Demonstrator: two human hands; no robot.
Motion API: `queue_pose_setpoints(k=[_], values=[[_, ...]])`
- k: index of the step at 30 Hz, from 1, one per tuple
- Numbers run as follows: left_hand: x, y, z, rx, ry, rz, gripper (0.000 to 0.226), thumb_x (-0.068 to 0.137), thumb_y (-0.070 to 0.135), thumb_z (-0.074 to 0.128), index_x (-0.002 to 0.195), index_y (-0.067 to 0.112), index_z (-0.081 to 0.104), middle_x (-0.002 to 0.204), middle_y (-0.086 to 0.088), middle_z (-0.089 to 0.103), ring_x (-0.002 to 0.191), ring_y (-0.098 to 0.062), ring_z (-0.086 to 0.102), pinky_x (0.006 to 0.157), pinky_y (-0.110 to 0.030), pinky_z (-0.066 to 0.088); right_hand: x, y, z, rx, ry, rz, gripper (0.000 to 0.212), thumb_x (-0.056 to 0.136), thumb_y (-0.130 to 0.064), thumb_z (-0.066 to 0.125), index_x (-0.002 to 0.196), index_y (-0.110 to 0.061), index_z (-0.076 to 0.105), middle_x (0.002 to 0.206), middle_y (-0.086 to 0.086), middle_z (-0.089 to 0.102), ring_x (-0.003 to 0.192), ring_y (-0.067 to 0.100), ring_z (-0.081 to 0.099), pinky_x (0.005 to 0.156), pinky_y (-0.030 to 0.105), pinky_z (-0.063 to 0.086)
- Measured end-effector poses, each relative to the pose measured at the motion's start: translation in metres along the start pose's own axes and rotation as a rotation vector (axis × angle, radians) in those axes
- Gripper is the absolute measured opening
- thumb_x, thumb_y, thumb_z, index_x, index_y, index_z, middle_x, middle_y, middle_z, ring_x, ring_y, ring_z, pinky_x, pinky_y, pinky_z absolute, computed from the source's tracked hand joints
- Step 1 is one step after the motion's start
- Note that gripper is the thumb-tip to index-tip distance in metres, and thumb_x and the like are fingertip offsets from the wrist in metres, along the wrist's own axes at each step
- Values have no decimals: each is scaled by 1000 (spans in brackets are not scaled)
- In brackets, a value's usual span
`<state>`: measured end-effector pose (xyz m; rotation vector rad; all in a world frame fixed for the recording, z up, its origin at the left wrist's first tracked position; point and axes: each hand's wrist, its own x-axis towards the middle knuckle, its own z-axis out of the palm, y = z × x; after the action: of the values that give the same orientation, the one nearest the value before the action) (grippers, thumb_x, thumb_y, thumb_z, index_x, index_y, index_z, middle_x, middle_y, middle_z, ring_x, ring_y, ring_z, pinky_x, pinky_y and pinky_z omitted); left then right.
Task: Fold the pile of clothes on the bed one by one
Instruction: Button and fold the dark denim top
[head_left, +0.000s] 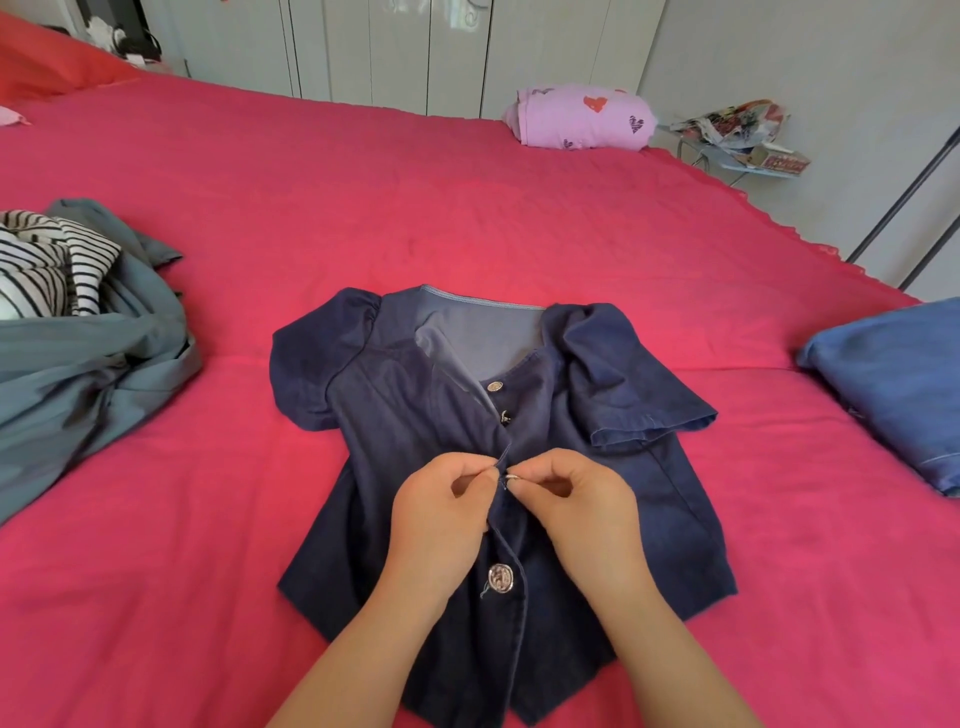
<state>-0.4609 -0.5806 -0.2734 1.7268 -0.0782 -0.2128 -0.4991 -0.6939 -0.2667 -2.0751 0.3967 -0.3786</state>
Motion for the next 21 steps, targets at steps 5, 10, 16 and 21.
queue_pose_setpoints(k=[5, 10, 16, 21], values=[[0, 0, -2, -225, -83, -70, 20, 88, 1, 56, 84, 13, 71, 82, -3, 72, 71, -8, 69, 66, -18, 54, 2, 0, 0, 81, 11, 51, 22, 75, -8, 73, 66, -28, 70, 72, -18, 69, 67, -4, 62, 65, 5, 43], [4, -2, -1, -32, -20, 94, 19, 79, 2, 68, 83, 21, 69, 75, 5, 70, 64, -1, 64, 64, -11, 50, 2, 5, 3, 248, -41, 156, 20, 79, -2, 67, 78, -20, 73, 78, -3, 74, 78, 11, 70, 74, 23, 54], [3, -8, 6, 301, 70, 385, 20, 77, 8, 71, 87, 25, 67, 77, 13, 60, 90, 3, 54, 73, -5, 42, 5, 5, 1, 607, -139, 309, 17, 89, -15, 59, 93, -2, 69, 91, 14, 73, 88, 23, 69, 75, 28, 54], [5, -13, 8, 339, 103, 429, 18, 77, 8, 72, 90, 20, 69, 77, 13, 58, 92, 2, 52, 75, -9, 44, 7, 9, 4, 531, -70, 314, 9, 83, -11, 67, 89, -3, 67, 89, 18, 72, 90, 32, 68, 82, 37, 56]])
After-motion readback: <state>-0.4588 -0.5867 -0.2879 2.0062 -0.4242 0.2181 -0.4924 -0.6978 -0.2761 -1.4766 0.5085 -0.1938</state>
